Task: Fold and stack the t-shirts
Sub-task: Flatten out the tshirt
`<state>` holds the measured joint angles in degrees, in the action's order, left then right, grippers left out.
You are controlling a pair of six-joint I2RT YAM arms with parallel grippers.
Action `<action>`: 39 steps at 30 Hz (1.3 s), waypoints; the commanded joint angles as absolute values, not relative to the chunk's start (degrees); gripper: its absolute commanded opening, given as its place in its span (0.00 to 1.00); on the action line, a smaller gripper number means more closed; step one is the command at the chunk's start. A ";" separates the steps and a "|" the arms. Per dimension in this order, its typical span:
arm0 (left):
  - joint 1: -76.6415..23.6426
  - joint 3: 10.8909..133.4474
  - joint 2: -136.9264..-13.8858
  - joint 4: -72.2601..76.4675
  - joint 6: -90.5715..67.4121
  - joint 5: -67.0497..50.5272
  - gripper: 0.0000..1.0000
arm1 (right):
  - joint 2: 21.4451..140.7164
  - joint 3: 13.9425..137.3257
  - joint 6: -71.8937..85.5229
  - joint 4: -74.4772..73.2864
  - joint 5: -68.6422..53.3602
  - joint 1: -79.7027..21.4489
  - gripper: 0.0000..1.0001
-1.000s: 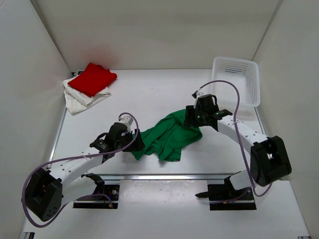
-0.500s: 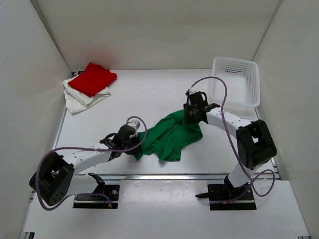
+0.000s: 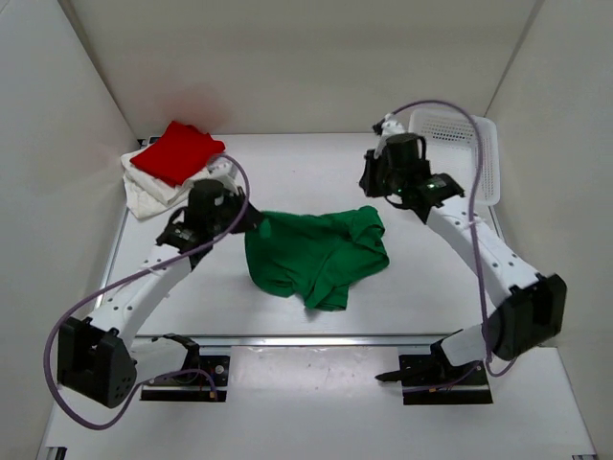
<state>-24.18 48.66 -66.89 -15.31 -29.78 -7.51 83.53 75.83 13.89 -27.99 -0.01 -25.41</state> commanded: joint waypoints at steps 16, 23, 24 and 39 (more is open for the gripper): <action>-18.55 56.34 -64.07 -17.67 -27.86 -15.47 0.00 | 93.15 70.66 11.00 -16.69 -9.58 -27.41 0.55; -18.46 51.86 -64.16 -16.08 -27.86 -15.91 0.00 | 100.11 73.12 9.93 -15.91 -2.39 -33.57 0.60; -18.72 51.68 -64.33 -16.08 -27.86 -16.08 0.00 | 100.80 73.39 9.58 -16.34 -1.50 -34.27 0.61; -18.37 52.47 -66.00 -15.47 -27.77 -16.00 0.00 | 112.06 88.76 6.59 -26.62 6.24 -32.61 0.15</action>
<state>-18.70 50.46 -66.08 -16.29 -28.29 -15.09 112.31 84.95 7.44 -23.22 5.02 -33.63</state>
